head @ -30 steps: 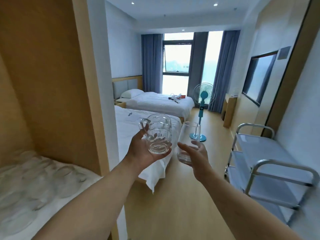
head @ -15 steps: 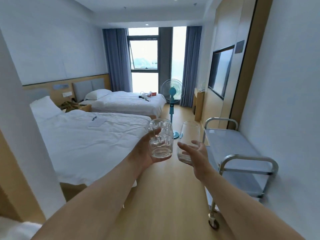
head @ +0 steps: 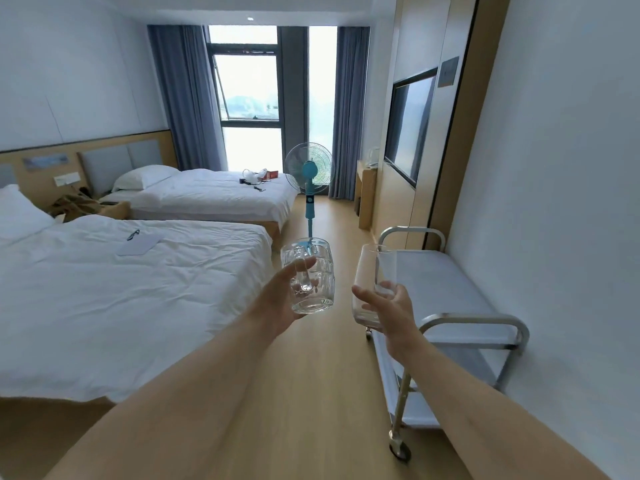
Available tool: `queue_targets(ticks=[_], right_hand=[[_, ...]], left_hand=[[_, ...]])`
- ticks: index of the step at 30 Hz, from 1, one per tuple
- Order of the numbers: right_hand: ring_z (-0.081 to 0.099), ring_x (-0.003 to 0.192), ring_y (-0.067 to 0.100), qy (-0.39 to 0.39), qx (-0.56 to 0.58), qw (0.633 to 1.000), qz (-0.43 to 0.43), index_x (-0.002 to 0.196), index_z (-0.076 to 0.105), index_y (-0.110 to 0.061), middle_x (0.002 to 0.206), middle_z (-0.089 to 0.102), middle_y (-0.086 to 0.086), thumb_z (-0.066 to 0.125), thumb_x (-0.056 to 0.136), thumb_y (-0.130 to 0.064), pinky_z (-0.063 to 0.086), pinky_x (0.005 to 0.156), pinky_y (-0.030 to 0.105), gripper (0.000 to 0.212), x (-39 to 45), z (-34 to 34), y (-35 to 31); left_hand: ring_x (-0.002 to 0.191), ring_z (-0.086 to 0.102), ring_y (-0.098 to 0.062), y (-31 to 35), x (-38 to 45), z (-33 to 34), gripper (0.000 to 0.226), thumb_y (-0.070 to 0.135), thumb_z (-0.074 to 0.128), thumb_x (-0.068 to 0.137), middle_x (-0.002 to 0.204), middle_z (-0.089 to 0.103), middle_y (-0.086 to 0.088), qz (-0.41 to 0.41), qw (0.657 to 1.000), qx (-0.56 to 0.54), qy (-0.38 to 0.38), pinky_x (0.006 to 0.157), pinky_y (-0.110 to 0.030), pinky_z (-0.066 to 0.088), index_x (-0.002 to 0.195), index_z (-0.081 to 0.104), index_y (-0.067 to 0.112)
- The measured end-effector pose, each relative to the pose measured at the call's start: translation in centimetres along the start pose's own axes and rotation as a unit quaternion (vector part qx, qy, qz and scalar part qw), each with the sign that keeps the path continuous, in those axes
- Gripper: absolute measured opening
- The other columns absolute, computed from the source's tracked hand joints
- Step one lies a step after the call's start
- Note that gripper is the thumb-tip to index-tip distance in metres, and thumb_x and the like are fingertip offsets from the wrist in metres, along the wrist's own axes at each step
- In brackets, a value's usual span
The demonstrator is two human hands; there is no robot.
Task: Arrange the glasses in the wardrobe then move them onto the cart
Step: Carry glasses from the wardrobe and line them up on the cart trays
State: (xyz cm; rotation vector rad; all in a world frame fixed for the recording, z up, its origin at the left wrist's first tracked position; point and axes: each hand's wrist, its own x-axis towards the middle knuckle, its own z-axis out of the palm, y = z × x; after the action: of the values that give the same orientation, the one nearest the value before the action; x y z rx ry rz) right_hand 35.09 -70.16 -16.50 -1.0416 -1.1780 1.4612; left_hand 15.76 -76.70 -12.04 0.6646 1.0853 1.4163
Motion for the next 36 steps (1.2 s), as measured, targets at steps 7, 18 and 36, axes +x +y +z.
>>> queue_targets(ticks=[7, 18, 36], right_hand=[[0.068, 0.095, 0.022, 0.044, -0.003, 0.999, -0.005, 0.136, 0.042, -0.017, 0.113, 0.062, 0.007, 0.090, 0.073, -0.028, 0.054, 0.051, 0.019, 0.080, 7.1, 1.3, 1.2], [0.069, 0.094, 0.022, 0.139, 0.006, 0.990, -0.027, 0.133, 0.041, -0.017, 0.114, 0.061, 0.009, 0.093, 0.058, -0.038, 0.056, 0.054, 0.022, 0.094, 19.6, 6.1, 1.3], [0.065, 0.104, 0.025, 0.218, 0.011, 0.976, -0.001, 0.135, 0.042, -0.016, 0.115, 0.058, 0.009, 0.094, 0.068, -0.032, 0.062, 0.065, 0.036, 0.086, 39.7, 5.7, 4.8]], left_hand=[[0.088, 0.072, -0.028, 0.5, 9.8, -1.6, 0.085, 0.038, 0.089, 0.049, 0.100, 0.075, -0.014, 0.025, 0.998, 0.041, -0.040, 0.083, -0.047, 0.061, 0.126, 0.065, 0.011], [0.116, 0.063, -0.038, 5.3, 25.7, -4.3, 0.100, 0.037, 0.097, 0.044, 0.123, 0.066, -0.019, 0.035, 0.985, 0.140, -0.097, 0.103, -0.061, 0.049, 0.130, 0.055, 0.007], [0.094, 0.073, -0.020, 5.4, 47.9, -4.0, 0.071, 0.024, 0.095, 0.053, 0.099, 0.074, -0.002, 0.020, 0.973, 0.182, -0.143, 0.081, -0.042, 0.061, 0.109, 0.053, 0.030]])
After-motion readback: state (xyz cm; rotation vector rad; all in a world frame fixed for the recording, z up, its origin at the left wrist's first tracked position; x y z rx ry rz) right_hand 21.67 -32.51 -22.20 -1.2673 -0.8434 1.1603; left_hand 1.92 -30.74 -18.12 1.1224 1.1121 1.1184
